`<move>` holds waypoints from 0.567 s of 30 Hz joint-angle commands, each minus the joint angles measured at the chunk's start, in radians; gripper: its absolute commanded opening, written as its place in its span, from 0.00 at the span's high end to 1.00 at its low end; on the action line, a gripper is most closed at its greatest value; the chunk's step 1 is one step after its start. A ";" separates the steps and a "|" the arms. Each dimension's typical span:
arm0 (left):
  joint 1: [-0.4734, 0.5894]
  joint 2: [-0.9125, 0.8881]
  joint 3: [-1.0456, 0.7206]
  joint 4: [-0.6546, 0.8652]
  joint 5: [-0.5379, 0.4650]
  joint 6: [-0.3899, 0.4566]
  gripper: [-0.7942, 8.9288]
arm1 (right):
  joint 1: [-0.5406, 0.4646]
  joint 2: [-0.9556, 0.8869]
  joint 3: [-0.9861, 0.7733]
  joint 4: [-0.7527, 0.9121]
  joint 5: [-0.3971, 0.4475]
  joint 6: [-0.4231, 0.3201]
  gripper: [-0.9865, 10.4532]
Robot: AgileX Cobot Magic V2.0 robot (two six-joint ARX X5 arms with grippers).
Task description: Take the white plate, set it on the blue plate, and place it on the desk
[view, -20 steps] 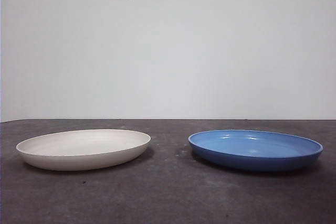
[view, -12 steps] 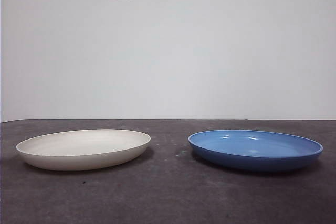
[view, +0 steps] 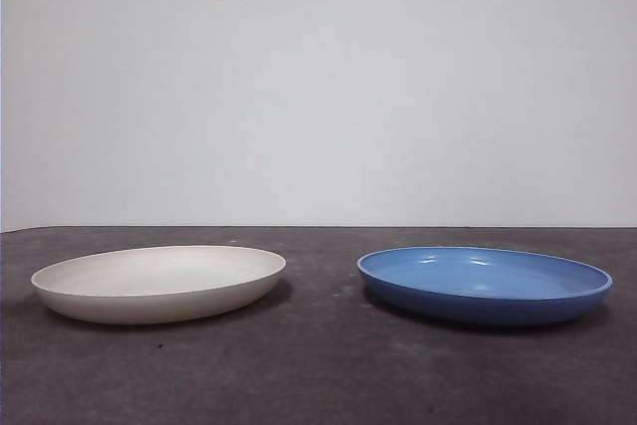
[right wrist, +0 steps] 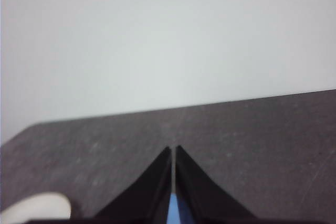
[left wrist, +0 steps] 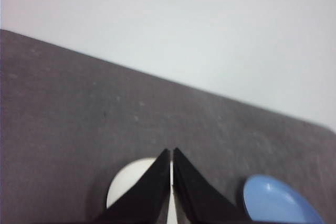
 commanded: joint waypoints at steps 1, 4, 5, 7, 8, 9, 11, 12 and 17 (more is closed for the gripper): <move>0.002 0.076 0.071 -0.057 0.050 0.098 0.91 | -0.002 0.076 0.087 -0.082 -0.031 -0.095 0.91; 0.002 0.157 0.130 -0.135 0.117 0.156 0.91 | -0.001 0.163 0.169 -0.196 -0.074 -0.156 0.91; 0.002 0.179 0.147 -0.158 0.132 0.174 0.91 | -0.001 0.187 0.190 -0.227 -0.086 -0.171 0.91; -0.002 0.230 0.181 -0.211 0.161 0.215 0.91 | -0.001 0.242 0.237 -0.299 -0.111 -0.206 0.91; -0.005 0.249 0.194 -0.232 0.175 0.231 0.91 | -0.001 0.265 0.254 -0.326 -0.120 -0.219 0.91; -0.009 0.271 0.209 -0.258 0.192 0.252 0.91 | 0.000 0.290 0.272 -0.357 -0.137 -0.235 0.91; -0.019 0.308 0.235 -0.303 0.224 0.285 0.91 | 0.000 0.333 0.299 -0.409 -0.169 -0.258 0.91; -0.027 0.325 0.245 -0.323 0.235 0.299 0.91 | 0.001 0.356 0.309 -0.432 -0.188 -0.267 0.91; -0.076 0.377 0.268 -0.393 0.249 0.335 0.91 | 0.034 0.440 0.323 -0.525 -0.234 -0.296 0.91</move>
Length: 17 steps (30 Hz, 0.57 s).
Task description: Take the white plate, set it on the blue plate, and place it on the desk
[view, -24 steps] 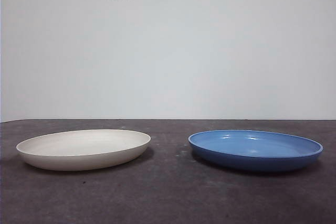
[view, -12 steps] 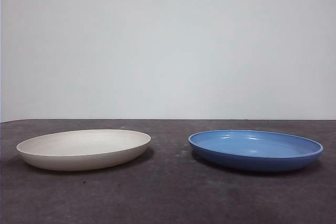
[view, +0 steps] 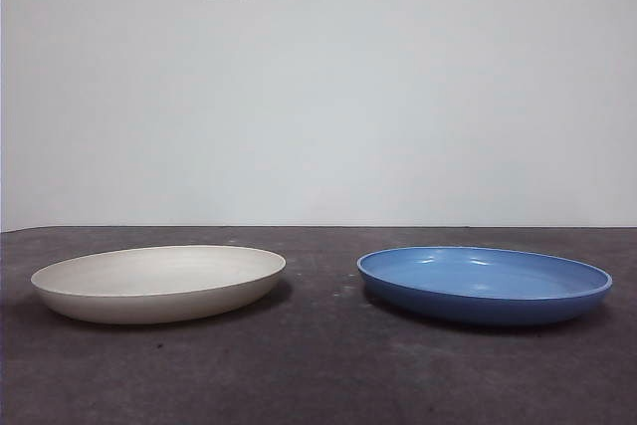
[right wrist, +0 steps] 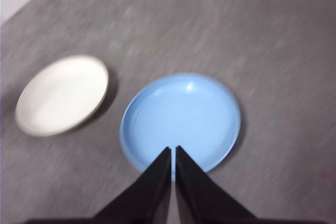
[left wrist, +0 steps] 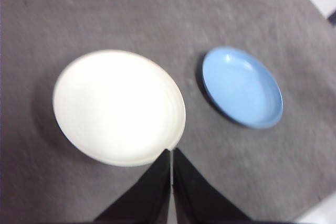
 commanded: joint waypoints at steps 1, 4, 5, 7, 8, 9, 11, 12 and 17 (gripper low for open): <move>-0.022 0.017 0.024 -0.025 0.013 0.051 0.91 | 0.023 0.040 0.016 -0.049 -0.018 -0.043 0.91; -0.043 0.027 0.024 -0.058 0.013 0.071 0.91 | 0.055 0.075 0.016 -0.113 -0.017 -0.068 0.91; -0.048 0.028 0.024 -0.060 0.013 0.071 0.91 | 0.064 0.085 0.016 -0.126 -0.017 -0.074 0.91; -0.054 0.028 0.024 -0.054 0.013 0.071 0.91 | 0.079 0.098 0.016 -0.132 -0.017 -0.076 0.91; -0.055 0.028 0.024 -0.048 0.013 0.071 0.91 | 0.084 0.102 0.016 -0.131 -0.017 -0.076 0.91; -0.055 0.027 0.024 -0.046 0.013 0.071 0.91 | 0.088 0.102 0.016 -0.131 -0.017 -0.076 0.91; -0.055 0.027 0.024 -0.048 0.013 0.071 0.91 | 0.092 0.102 0.016 -0.130 -0.017 -0.074 0.91; -0.055 0.027 0.024 -0.048 0.013 0.066 0.89 | 0.093 0.101 0.016 -0.130 -0.017 -0.074 0.91; -0.055 0.027 0.024 -0.048 0.013 0.056 0.60 | 0.093 0.101 0.016 -0.129 -0.017 -0.065 0.68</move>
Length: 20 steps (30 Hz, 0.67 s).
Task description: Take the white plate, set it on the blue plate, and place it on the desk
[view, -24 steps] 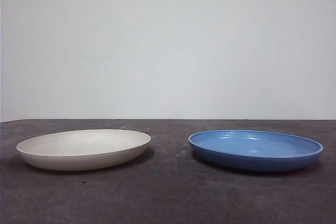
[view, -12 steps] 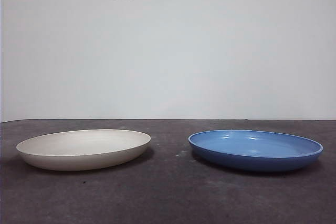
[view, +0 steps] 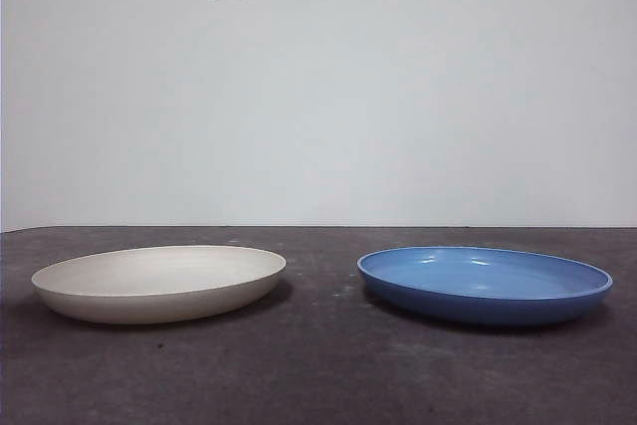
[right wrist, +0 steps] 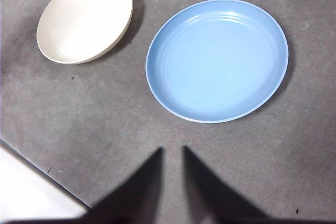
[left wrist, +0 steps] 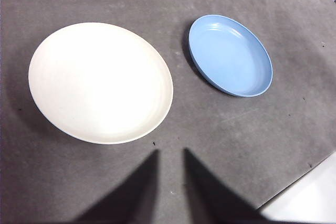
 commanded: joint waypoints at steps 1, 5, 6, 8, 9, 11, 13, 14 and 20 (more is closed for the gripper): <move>-0.002 0.005 0.023 0.012 0.003 0.001 0.52 | 0.002 0.004 0.016 0.010 -0.002 0.007 0.61; -0.002 0.013 0.023 0.012 0.003 -0.003 0.45 | 0.002 0.004 0.016 0.010 -0.002 0.009 0.55; -0.002 0.015 0.023 0.012 0.002 -0.003 0.45 | 0.002 0.004 0.016 0.010 -0.002 0.009 0.55; -0.002 0.027 0.023 0.018 -0.008 -0.011 0.45 | 0.002 0.004 0.016 0.010 -0.002 0.009 0.55; -0.003 0.034 0.023 0.024 -0.015 -0.021 0.46 | 0.002 0.004 0.016 0.010 -0.002 0.009 0.55; -0.003 0.055 0.023 0.053 -0.023 -0.029 0.46 | 0.002 0.004 0.016 0.010 -0.002 0.010 0.55; -0.003 0.083 0.023 0.095 -0.029 -0.040 0.47 | 0.002 0.004 0.016 0.010 -0.003 0.010 0.55; -0.003 0.098 0.024 0.114 -0.043 -0.056 0.47 | 0.002 0.004 0.016 0.010 -0.002 0.010 0.55; -0.014 0.247 0.080 0.148 -0.171 -0.097 0.47 | 0.002 0.004 0.016 0.011 -0.003 0.016 0.55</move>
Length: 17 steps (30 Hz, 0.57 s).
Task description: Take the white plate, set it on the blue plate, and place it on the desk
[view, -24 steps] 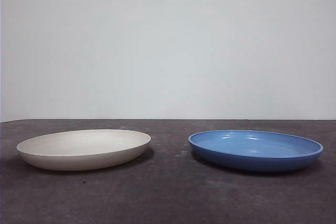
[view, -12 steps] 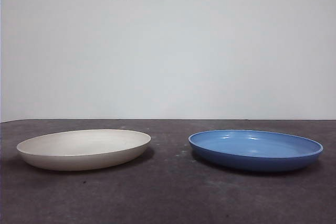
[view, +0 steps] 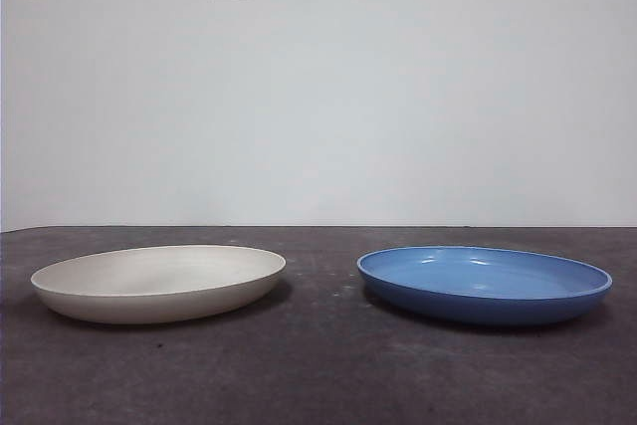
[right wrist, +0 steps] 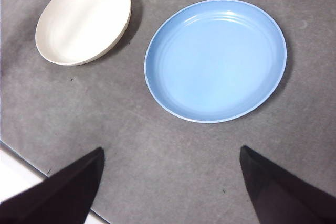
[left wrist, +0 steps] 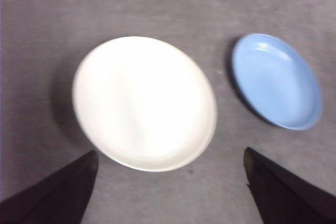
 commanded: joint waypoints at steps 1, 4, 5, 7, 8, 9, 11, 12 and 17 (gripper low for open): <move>-0.014 0.079 0.053 0.014 -0.061 -0.019 0.47 | 0.002 0.004 0.016 0.010 -0.003 0.011 0.55; -0.031 0.173 0.101 0.026 -0.103 -0.019 0.47 | 0.002 0.004 0.016 0.017 -0.003 0.011 0.55; -0.037 0.211 0.117 0.034 -0.113 -0.018 0.47 | 0.002 0.004 0.016 0.018 -0.003 0.011 0.55; -0.046 0.269 0.142 0.036 -0.134 -0.018 0.47 | 0.002 0.004 0.016 0.019 -0.003 0.011 0.55; -0.053 0.309 0.158 0.036 -0.157 -0.016 0.47 | 0.002 0.004 0.016 0.019 -0.003 0.011 0.55; -0.057 0.337 0.166 0.036 -0.174 -0.010 0.47 | 0.002 0.004 0.016 0.019 -0.003 0.011 0.55; -0.066 0.397 0.179 0.037 -0.205 0.005 0.47 | 0.002 0.004 0.016 0.019 -0.003 0.011 0.55; -0.068 0.424 0.180 0.041 -0.222 0.005 0.47 | 0.002 0.004 0.016 0.019 -0.003 0.012 0.55; -0.075 0.547 0.180 0.084 -0.246 0.005 0.47 | 0.002 0.004 0.016 0.024 -0.003 0.023 0.55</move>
